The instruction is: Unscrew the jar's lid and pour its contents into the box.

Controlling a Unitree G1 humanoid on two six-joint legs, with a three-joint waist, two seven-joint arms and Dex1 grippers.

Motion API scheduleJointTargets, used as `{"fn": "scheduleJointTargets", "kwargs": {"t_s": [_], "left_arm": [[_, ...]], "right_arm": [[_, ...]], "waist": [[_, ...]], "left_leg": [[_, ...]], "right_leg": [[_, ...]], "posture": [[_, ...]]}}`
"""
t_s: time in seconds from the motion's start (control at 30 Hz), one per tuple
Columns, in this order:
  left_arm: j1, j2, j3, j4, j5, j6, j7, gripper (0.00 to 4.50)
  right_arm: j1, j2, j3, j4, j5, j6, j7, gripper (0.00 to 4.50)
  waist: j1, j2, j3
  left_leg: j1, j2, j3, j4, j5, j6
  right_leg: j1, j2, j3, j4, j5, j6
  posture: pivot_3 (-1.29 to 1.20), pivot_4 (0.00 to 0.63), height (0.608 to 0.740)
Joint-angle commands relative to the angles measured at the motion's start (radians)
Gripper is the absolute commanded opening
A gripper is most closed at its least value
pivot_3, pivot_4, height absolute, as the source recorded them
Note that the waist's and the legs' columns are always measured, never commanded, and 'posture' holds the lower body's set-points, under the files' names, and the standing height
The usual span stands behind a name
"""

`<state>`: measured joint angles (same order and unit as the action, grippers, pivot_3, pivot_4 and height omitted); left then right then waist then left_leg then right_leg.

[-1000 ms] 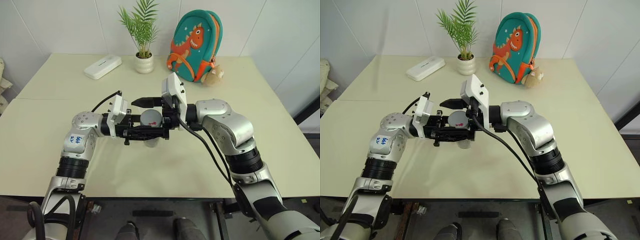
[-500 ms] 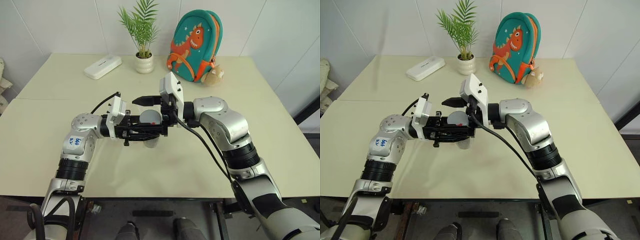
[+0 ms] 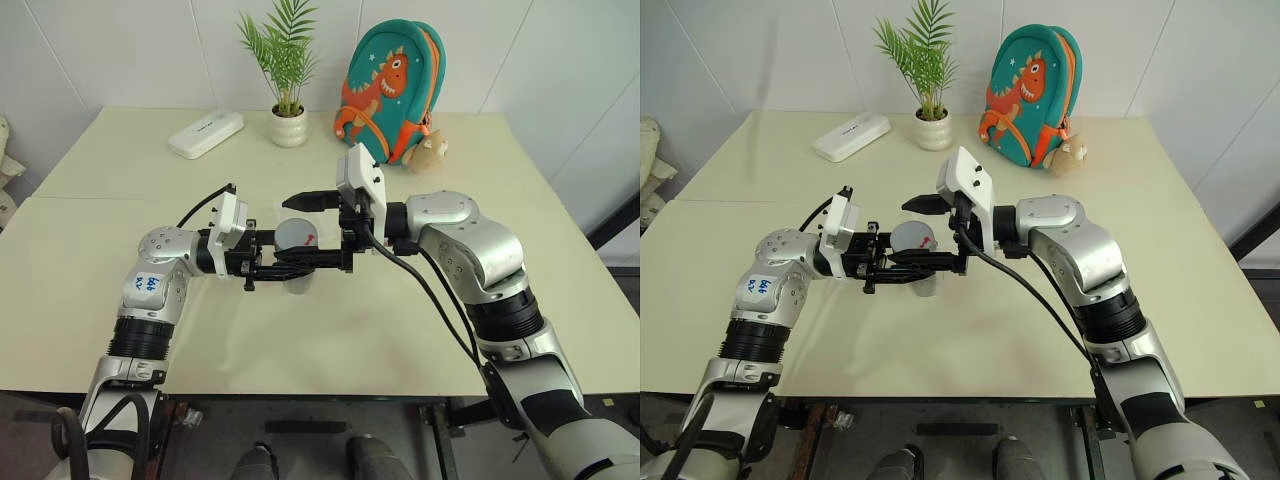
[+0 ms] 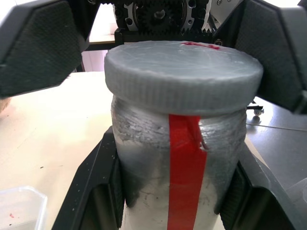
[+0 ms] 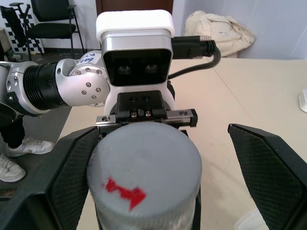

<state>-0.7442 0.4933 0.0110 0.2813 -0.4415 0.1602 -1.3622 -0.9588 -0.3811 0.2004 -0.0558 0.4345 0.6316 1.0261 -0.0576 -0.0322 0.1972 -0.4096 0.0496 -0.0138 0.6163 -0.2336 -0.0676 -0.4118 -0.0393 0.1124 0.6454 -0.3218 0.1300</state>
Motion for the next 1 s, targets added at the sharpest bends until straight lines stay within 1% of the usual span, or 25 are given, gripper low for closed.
{"fn": "scheduleJointTargets", "kwargs": {"t_s": [0.03,0.27,0.47,0.6,0.67,0.73,0.93,1.0], "left_arm": [[-0.025,0.018,0.013,0.0,-0.008,-0.024,-0.022,1.98],[-0.041,0.024,0.015,0.044,-0.001,-0.044,-0.031,1.98],[-0.054,0.023,0.013,0.073,0.002,-0.057,-0.037,1.98],[-0.061,0.018,0.01,0.096,0.005,-0.066,-0.04,1.98],[-0.062,0.011,0.005,0.089,0.0,-0.057,-0.044,1.98],[-0.066,0.003,0.001,0.08,-0.006,-0.042,-0.04,1.98],[-0.047,-0.006,0.0,0.033,-0.021,0.001,-0.039,1.98],[-0.042,-0.009,0.002,0.015,-0.031,0.023,-0.037,1.98]], "right_arm": [[0.001,-0.023,-0.053,-0.054,0.026,0.013,-0.019,4.48],[0.022,-0.061,-0.072,-0.124,0.066,0.062,-0.025,4.48],[0.023,-0.058,-0.079,-0.173,0.098,0.102,-0.046,4.48],[0.014,-0.032,-0.082,-0.182,0.114,0.111,-0.079,4.48],[0.007,-0.001,-0.072,-0.173,0.113,0.112,-0.109,4.48],[0.011,0.026,-0.053,-0.157,0.095,0.103,-0.136,4.48],[0.015,0.055,-0.023,-0.14,0.072,0.089,-0.16,4.48],[0.004,0.069,-0.003,-0.105,0.038,0.068,-0.176,4.48]], "waist": [[-0.001,0.0,0.0],[0.0,0.0,0.0],[0.0,0.0,0.0],[0.0,0.0,0.0],[-0.001,0.0,0.0],[0.0,0.0,0.0],[0.0,0.0,0.0],[-0.002,0.0,0.0]], "left_leg": [[0.0,0.0,0.0,0.0,0.0,0.0],[0.0,0.0,0.0,0.0,0.0,0.0],[0.0,0.0,0.0,0.0,0.0,0.0],[0.0,0.0,0.0,0.0,0.0,0.0],[0.0,0.0,0.0,0.0,0.0,0.0],[0.0,0.0,0.0,0.0,0.0,0.0],[0.0,0.0,0.0,0.0,0.0,0.0],[0.0,0.0,0.0,0.0,0.0,0.0]], "right_leg": [[0.0,0.0,0.0,0.0,0.0,0.0],[0.0,0.0,0.0,0.0,0.0,0.0],[0.0,0.0,0.0,0.0,0.0,0.0],[0.0,0.0,0.0,0.0,0.0,0.0],[0.0,0.0,0.0,0.0,0.0,0.0],[0.0,0.0,0.0,0.0,0.0,0.0],[0.0,0.0,0.0,0.0,0.0,0.0],[0.0,0.0,0.0,0.0,0.0,0.0]], "posture": [[0.0,0.15,0.74],[0.0,0.15,0.74],[0.0,0.15,0.74],[0.0,0.15,0.74],[0.0,0.15,0.74],[0.0,0.15,0.74],[0.0,0.15,0.74],[0.0,0.15,0.74]]}}
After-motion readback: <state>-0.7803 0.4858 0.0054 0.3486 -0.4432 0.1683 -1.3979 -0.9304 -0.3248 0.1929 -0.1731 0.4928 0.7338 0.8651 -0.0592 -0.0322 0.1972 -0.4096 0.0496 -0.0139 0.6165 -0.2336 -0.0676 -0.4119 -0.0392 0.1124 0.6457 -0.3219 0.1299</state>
